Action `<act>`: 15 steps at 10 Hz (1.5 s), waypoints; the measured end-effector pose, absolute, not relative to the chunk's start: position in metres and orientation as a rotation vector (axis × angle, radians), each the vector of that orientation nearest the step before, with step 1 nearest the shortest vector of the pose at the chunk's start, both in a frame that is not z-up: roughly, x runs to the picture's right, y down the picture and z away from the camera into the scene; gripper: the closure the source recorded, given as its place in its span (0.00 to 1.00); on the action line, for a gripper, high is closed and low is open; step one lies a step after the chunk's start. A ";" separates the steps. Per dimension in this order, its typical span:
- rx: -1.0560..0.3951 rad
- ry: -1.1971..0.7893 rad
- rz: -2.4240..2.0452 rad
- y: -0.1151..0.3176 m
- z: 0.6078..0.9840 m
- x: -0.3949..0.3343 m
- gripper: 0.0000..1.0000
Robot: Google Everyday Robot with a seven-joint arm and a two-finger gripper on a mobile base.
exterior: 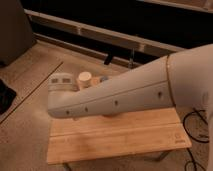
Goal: Place the bottle in the ceramic bowl
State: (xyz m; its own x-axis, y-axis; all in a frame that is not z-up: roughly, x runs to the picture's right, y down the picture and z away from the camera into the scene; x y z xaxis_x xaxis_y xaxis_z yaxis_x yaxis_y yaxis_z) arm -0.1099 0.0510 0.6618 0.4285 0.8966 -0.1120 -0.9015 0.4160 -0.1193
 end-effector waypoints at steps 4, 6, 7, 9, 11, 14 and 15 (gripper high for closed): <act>-0.127 0.115 1.204 0.016 0.711 -0.034 1.00; -0.142 0.123 1.210 0.011 0.740 -0.028 1.00; -0.153 0.131 1.209 0.011 0.755 -0.026 1.00; -0.152 0.140 1.218 0.006 0.785 -0.014 1.00; -0.126 0.131 1.243 -0.006 0.804 0.002 1.00; -0.095 0.181 1.330 -0.005 0.835 0.045 1.00; -0.103 0.196 1.348 0.002 0.842 0.047 1.00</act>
State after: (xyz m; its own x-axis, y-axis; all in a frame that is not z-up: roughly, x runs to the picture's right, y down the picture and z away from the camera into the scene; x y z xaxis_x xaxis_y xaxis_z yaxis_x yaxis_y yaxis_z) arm 0.0470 0.0016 0.8421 0.2082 0.9576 -0.1994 -0.9747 0.2200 0.0389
